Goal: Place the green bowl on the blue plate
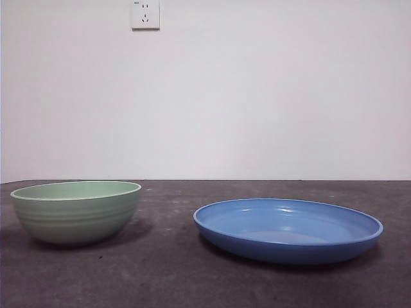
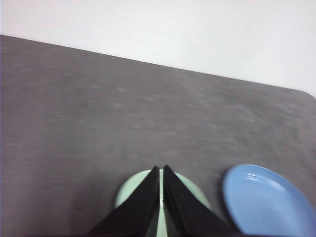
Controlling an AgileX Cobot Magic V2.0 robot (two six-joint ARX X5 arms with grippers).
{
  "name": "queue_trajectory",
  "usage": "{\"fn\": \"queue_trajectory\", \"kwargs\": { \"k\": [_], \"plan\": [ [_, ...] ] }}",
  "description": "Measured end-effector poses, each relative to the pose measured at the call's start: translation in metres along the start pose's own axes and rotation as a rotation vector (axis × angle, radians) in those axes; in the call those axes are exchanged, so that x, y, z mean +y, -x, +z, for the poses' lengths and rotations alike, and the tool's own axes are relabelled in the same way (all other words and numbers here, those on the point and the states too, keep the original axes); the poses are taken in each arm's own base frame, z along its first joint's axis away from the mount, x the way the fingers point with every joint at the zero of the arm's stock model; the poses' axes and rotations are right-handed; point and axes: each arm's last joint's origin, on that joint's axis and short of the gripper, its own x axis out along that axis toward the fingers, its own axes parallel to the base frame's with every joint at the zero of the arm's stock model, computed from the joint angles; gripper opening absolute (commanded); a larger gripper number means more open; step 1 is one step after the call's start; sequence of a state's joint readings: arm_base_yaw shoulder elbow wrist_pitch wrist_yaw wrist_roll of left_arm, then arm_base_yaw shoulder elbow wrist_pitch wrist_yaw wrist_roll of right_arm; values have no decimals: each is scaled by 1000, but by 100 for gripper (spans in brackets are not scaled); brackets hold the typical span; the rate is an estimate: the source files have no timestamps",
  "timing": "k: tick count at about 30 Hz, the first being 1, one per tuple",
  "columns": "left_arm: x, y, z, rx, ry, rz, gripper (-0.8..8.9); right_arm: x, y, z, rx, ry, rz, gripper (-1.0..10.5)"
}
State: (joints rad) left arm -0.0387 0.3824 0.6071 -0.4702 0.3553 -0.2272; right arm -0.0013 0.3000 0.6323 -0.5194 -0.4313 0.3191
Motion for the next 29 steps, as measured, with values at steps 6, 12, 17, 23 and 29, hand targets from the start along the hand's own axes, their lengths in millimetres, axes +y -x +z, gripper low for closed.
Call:
{"fn": "queue_trajectory", "kwargs": {
  "k": [6, 12, 17, 23, 29],
  "plan": [
    [-18, 7, 36, 79, 11, -163, 11, 9, 1, 15, 124, -20, 80, 10],
    [-28, 7, 54, 189, 44, -285, 11, 17, -6, 27, 205, -32, 232, 10],
    [-33, 5, 60, 230, 40, -340, 12, 23, -12, 33, 274, -43, 306, 10],
    [-37, 4, 59, 319, 47, -388, 11, 27, -16, 36, 384, -18, 308, 10],
    [-38, 4, 58, 324, 26, -398, 27, 27, -16, 35, 400, 9, 278, 11]
  ]
}}
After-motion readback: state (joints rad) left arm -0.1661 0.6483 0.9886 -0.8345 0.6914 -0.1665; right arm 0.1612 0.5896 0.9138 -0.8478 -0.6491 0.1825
